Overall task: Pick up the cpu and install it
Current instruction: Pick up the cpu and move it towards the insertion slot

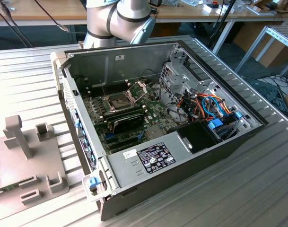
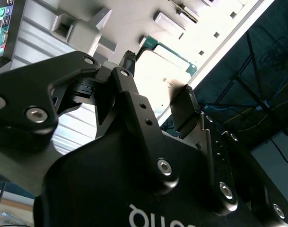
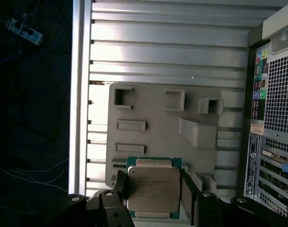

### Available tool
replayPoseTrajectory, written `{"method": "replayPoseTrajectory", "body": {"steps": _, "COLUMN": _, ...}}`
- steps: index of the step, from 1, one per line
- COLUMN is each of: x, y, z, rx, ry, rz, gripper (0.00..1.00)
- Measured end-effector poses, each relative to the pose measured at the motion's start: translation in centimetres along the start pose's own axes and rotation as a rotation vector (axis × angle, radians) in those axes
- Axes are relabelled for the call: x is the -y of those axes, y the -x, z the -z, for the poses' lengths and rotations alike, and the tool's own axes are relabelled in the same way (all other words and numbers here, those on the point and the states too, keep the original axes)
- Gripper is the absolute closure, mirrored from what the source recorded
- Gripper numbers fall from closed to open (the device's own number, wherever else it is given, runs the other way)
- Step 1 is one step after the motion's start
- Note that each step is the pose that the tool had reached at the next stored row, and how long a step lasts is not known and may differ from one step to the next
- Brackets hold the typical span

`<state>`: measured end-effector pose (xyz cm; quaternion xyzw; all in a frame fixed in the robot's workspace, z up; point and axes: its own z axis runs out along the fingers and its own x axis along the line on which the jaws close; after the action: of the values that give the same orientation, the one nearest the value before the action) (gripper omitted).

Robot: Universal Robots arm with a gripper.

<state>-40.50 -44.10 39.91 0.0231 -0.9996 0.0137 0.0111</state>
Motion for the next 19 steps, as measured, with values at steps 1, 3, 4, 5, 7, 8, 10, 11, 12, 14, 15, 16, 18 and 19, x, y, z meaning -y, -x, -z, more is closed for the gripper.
{"method": "replayPoseTrajectory", "body": {"steps": 1, "x": 0.00, "y": 0.01, "z": 0.08, "rx": -0.0001, "ry": 0.0000, "rz": 0.000, "gripper": 0.45}}
{"method": "replayPoseTrajectory", "body": {"steps": 3, "x": 0.01, "y": 0.02, "z": 0.26, "rx": -0.0001, "ry": -0.0001, "rz": 0.000, "gripper": 0.45}}
{"method": "replayPoseTrajectory", "body": {"steps": 4, "x": 0.01, "y": 0.03, "z": 0.32, "rx": -0.0001, "ry": -0.0001, "rz": 0.000, "gripper": 0.45}}
{"method": "replayPoseTrajectory", "body": {"steps": 5, "x": 0.01, "y": 0.04, "z": 0.39, "rx": -0.0002, "ry": -0.0001, "rz": 0.000, "gripper": 0.45}}
{"method": "replayPoseTrajectory", "body": {"steps": 7, "x": 0.02, "y": 0.05, "z": 0.63, "rx": -0.0002, "ry": -0.0001, "rz": 0.000, "gripper": 0.45}}
{"method": "replayPoseTrajectory", "body": {"steps": 8, "x": 0.02, "y": 0.05, "z": 0.69, "rx": -0.0001, "ry": -0.0001, "rz": 0.000, "gripper": 0.45}}
{"method": "replayPoseTrajectory", "body": {"steps": 10, "x": 0.02, "y": 0.06, "z": 0.70, "rx": 0.0000, "ry": 0.0000, "rz": 0.000, "gripper": 0.45}}
{"method": "replayPoseTrajectory", "body": {"steps": 11, "x": 0.02, "y": 0.06, "z": 0.71, "rx": -0.0001, "ry": -0.0001, "rz": 0.000, "gripper": 0.45}}
{"method": "replayPoseTrajectory", "body": {"steps": 12, "x": 0.02, "y": 0.06, "z": 0.71, "rx": -0.0002, "ry": -0.0001, "rz": 0.000, "gripper": 0.45}}
{"method": "replayPoseTrajectory", "body": {"steps": 14, "x": 0.02, "y": 0.10, "z": 0.73, "rx": -0.0003, "ry": -0.0002, "rz": 0.000, "gripper": 0.45}}
{"method": "replayPoseTrajectory", "body": {"steps": 15, "x": 0.04, "y": 0.21, "z": 0.73, "rx": -0.0004, "ry": -0.0002, "rz": 0.000, "gripper": 0.45}}
{"method": "replayPoseTrajectory", "body": {"steps": 16, "x": 0.04, "y": 0.37, "z": 0.72, "rx": -0.0002, "ry": -0.0001, "rz": 0.000, "gripper": 0.45}}
{"method": "replayPoseTrajectory", "body": {"steps": 18, "x": 0.06, "y": 0.86, "z": 0.73, "rx": -0.0001, "ry": 0.0000, "rz": 0.000, "gripper": 0.45}}
{"method": "replayPoseTrajectory", "body": {"steps": 19, "x": 0.07, "y": 1.10, "z": 0.74, "rx": -0.0002, "ry": -0.0001, "rz": 0.000, "gripper": 0.45}}
